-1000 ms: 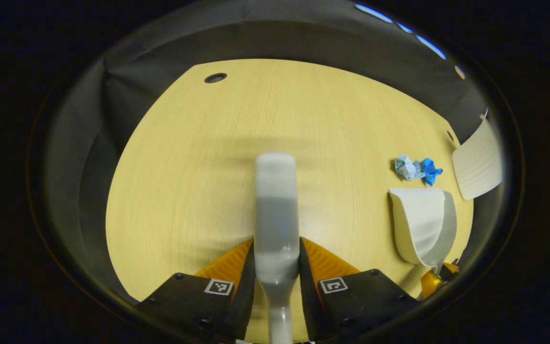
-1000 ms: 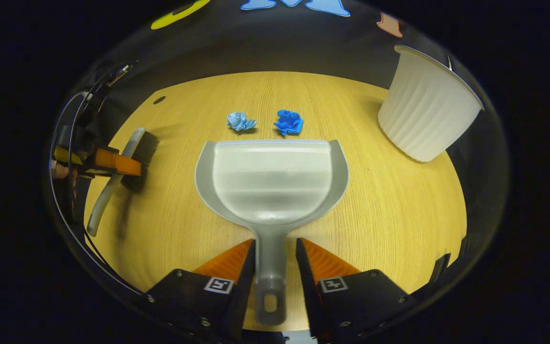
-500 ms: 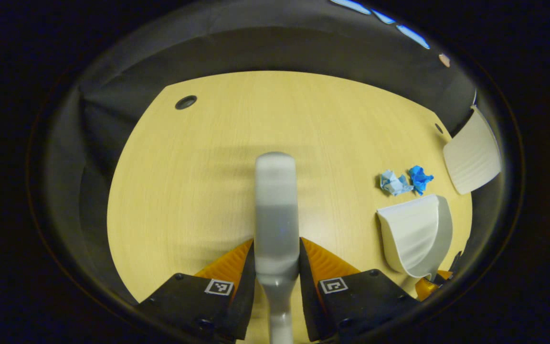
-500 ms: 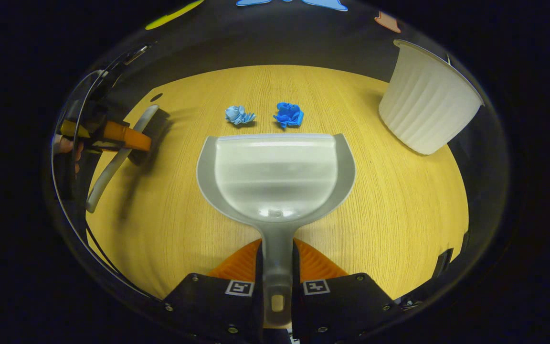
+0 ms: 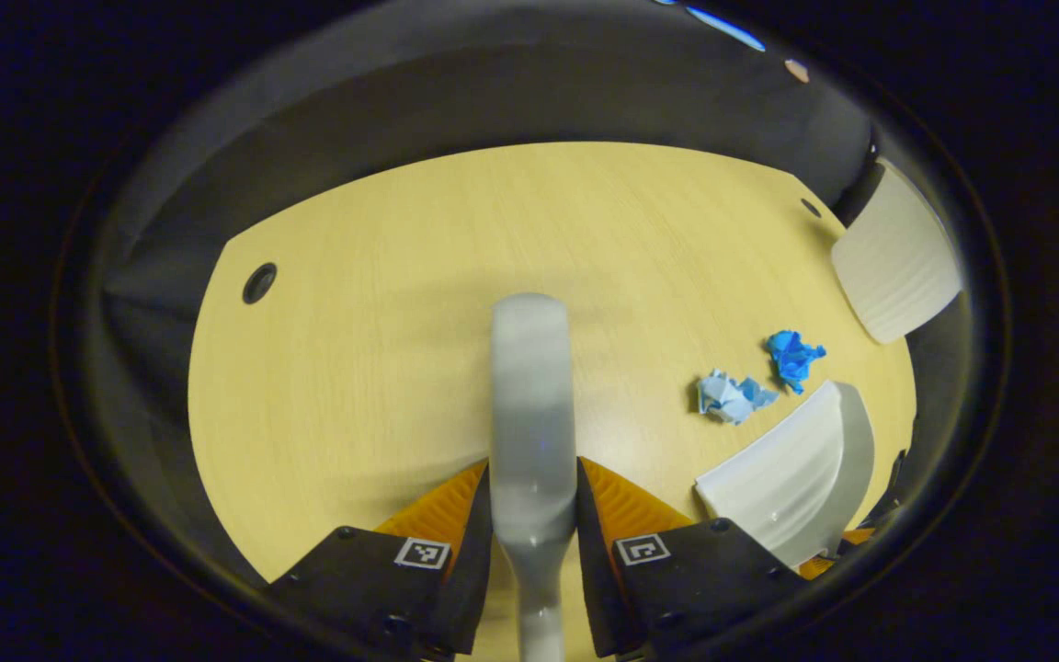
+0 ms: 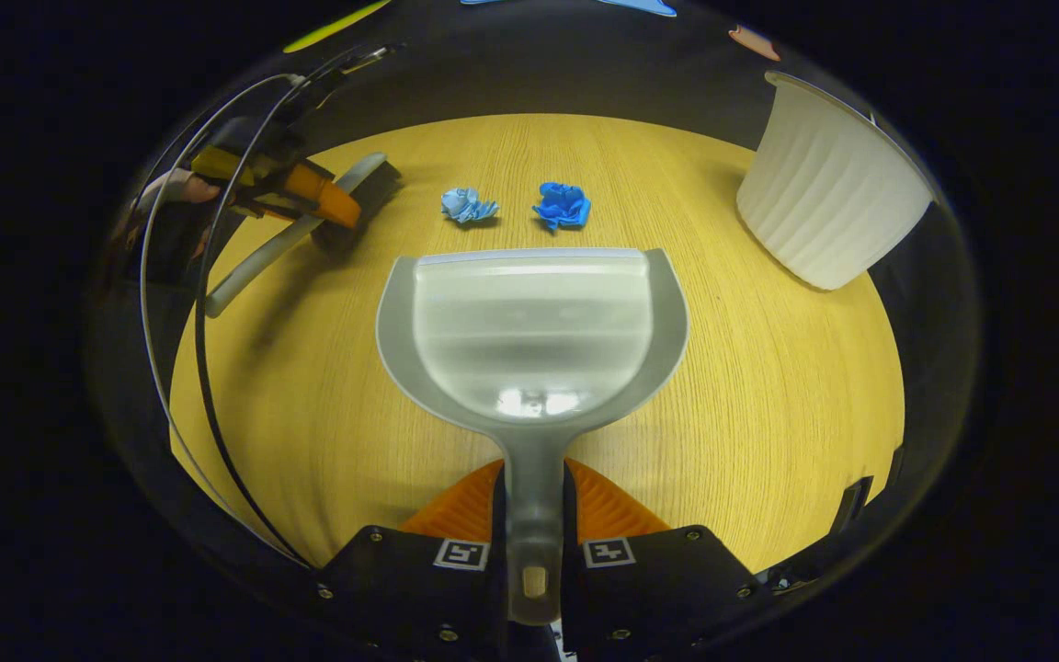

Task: Pick up the small broom and dustpan from the desktop, sweep the trash into the dustpan with the broom, and then empty the trash into the garbage bin.

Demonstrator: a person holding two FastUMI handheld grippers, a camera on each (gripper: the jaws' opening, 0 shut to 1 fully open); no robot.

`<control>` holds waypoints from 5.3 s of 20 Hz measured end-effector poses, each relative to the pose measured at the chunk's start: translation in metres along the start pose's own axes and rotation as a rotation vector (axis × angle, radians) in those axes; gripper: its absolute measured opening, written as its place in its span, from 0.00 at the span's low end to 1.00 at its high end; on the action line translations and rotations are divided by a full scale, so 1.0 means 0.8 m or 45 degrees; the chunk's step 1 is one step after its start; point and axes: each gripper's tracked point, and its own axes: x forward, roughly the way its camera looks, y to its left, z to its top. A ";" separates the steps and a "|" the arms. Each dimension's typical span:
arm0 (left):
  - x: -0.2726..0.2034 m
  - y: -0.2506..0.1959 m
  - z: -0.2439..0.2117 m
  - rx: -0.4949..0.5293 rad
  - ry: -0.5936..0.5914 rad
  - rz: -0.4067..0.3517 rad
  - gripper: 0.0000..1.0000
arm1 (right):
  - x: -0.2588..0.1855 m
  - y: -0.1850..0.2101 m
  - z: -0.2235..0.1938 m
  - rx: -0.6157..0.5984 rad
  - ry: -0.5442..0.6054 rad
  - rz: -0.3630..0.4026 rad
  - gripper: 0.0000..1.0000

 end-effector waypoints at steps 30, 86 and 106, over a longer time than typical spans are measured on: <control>-0.017 -0.225 0.041 0.988 0.146 -0.575 0.52 | 0.003 -0.004 0.013 -0.012 0.010 0.027 0.23; -0.112 -0.115 0.048 0.684 -0.042 -0.437 0.50 | -0.003 -0.005 0.021 0.001 -0.086 0.012 0.23; -0.081 0.204 -0.194 0.077 -0.006 -0.211 0.52 | 0.004 0.005 0.038 0.133 -0.545 0.065 0.23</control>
